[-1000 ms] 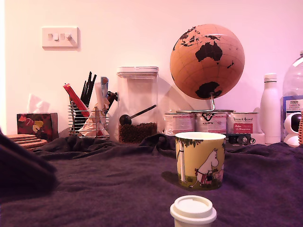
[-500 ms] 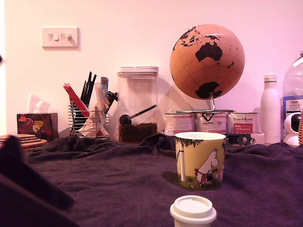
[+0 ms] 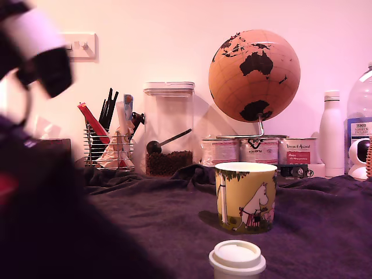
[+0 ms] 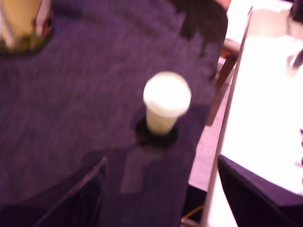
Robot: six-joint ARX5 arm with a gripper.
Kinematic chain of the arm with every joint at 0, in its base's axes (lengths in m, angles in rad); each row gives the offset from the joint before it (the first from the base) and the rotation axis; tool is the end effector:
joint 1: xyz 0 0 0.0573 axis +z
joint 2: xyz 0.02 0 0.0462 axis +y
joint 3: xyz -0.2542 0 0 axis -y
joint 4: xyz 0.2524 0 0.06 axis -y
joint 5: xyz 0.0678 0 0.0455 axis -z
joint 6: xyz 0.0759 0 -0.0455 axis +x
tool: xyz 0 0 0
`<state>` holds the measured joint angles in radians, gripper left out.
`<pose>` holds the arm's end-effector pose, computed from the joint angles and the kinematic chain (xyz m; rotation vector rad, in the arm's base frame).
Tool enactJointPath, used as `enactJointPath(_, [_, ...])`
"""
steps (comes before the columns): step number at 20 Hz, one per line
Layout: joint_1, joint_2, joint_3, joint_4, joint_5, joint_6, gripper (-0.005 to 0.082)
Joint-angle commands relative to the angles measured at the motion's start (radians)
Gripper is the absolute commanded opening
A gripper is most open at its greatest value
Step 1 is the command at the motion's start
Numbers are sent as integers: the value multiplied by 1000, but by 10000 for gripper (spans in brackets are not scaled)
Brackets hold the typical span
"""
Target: Pick up the coffee capsules on the table and drop them inside the coffee cup
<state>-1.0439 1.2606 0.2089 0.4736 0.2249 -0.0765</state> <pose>0.1053 -0.2146 0.0787 0.1816 0.6125 -1.2070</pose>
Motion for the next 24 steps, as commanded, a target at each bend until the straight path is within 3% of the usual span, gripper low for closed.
enactJointPath(1, [-3,27,27,6,-10,-3,676])
enactJointPath(17, [-26,274,210,19,23,-2,676])
enactJointPath(24, [-26,335,290,-63,37,1,676])
